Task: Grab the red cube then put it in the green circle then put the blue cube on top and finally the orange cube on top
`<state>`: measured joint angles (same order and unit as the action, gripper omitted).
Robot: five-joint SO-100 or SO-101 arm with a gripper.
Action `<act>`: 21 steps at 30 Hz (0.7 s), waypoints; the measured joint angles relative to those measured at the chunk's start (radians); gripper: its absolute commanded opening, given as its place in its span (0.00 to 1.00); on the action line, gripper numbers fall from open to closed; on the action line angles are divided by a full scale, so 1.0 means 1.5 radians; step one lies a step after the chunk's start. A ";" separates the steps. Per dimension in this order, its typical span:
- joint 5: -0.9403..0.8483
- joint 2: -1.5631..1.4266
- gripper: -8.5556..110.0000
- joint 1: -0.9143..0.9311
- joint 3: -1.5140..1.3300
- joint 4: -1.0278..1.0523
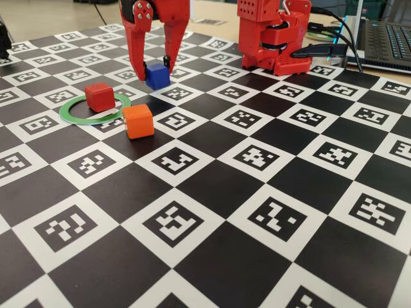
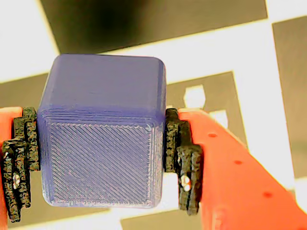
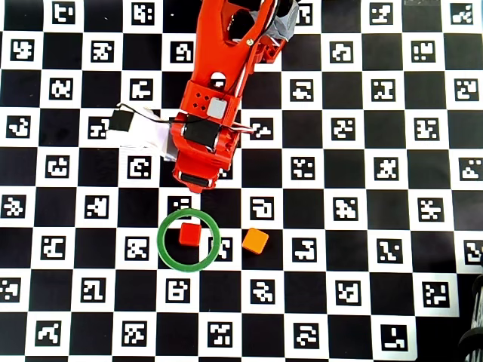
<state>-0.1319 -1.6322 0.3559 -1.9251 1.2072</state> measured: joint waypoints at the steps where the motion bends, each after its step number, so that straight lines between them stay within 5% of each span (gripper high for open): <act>1: -0.004 0.006 0.12 0.000 0.026 0.014; 21: -0.145 0.240 0.12 -0.015 0.520 0.271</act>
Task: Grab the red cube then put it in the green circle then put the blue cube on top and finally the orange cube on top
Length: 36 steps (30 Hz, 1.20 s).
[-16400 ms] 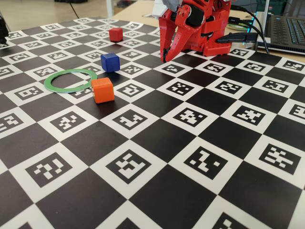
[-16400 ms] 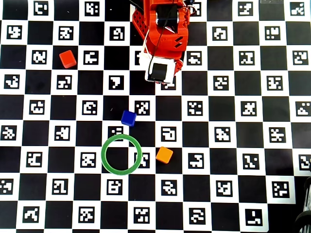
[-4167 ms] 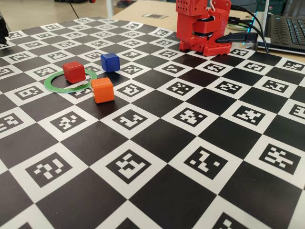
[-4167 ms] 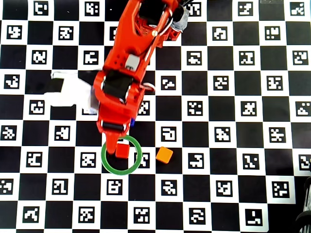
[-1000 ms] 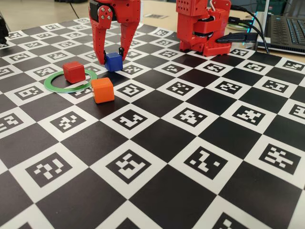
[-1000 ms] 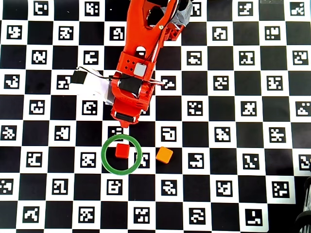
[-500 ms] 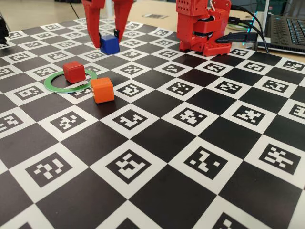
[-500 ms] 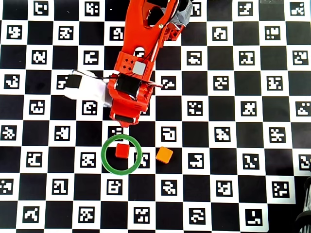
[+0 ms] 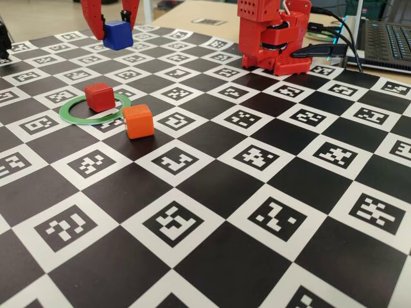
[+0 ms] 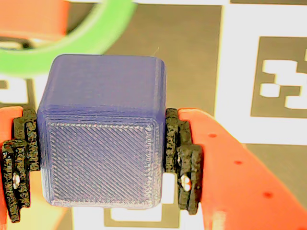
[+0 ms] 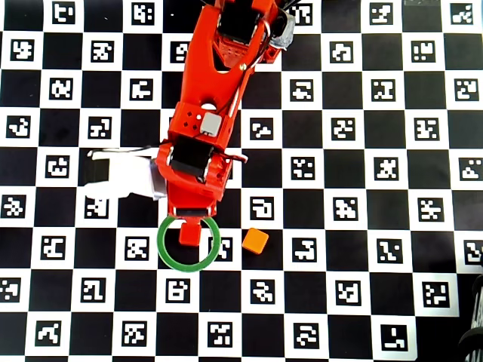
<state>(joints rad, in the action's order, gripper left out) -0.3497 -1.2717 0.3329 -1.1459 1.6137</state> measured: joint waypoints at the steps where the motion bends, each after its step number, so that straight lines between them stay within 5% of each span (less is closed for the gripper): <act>1: 0.002 0.008 0.12 0.000 0.007 -0.001; 36: 0.060 0.064 0.12 -0.005 -0.085 -0.206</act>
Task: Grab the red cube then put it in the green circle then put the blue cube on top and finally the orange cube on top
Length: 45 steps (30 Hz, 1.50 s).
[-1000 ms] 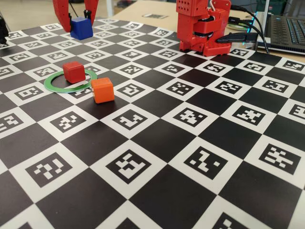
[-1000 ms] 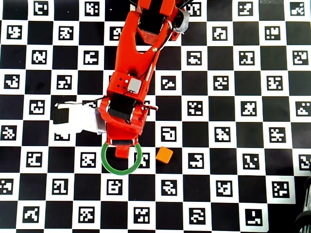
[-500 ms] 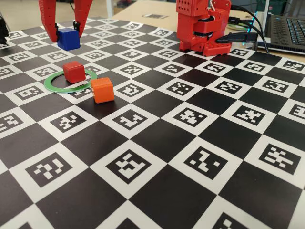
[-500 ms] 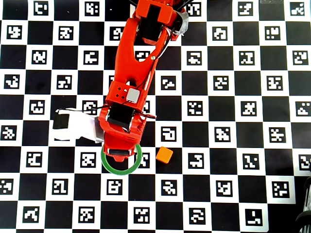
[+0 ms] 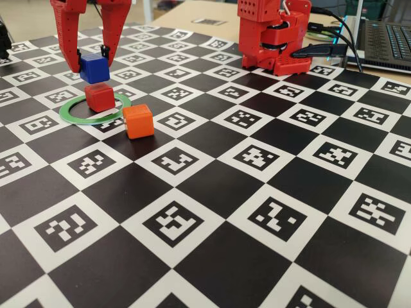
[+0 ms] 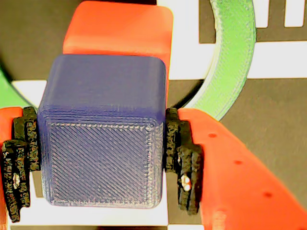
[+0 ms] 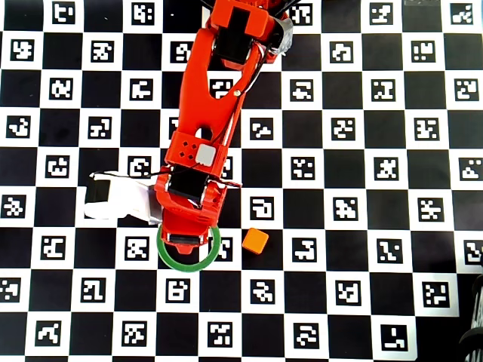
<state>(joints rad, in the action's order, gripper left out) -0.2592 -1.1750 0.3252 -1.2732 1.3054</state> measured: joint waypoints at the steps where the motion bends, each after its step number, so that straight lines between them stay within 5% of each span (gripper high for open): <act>1: 0.000 0.000 0.12 0.000 -0.005 -0.004; 12: 0.006 -0.002 0.13 0.000 -0.033 -0.035; 16: 0.010 -0.002 0.33 0.000 -0.033 -0.035; 23: 0.015 0.000 0.43 0.000 -0.034 -0.014; 45: 0.108 -0.080 0.44 -0.159 0.221 0.287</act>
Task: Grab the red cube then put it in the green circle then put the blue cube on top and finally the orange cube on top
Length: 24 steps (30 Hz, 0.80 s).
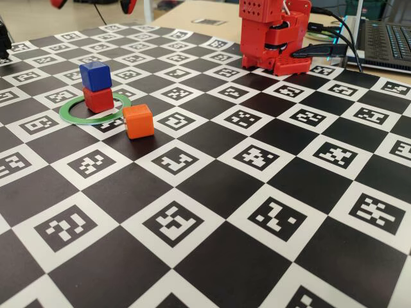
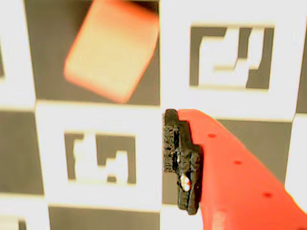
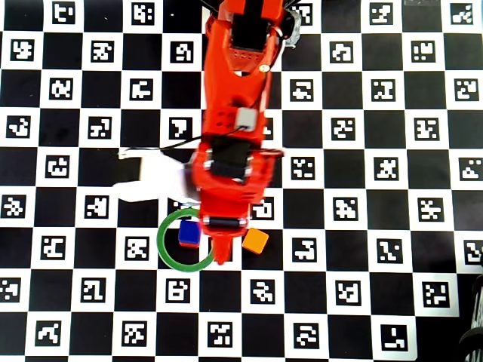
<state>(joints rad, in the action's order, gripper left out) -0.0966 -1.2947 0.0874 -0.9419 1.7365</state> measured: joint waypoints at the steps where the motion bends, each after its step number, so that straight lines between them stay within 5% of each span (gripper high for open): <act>1: 0.005 0.000 0.44 -0.011 0.000 0.000; 24: 0.077 0.071 0.45 -0.063 -0.300 -0.291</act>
<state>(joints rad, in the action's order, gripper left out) 0.0184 -1.1888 -0.0077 -1.3913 1.2993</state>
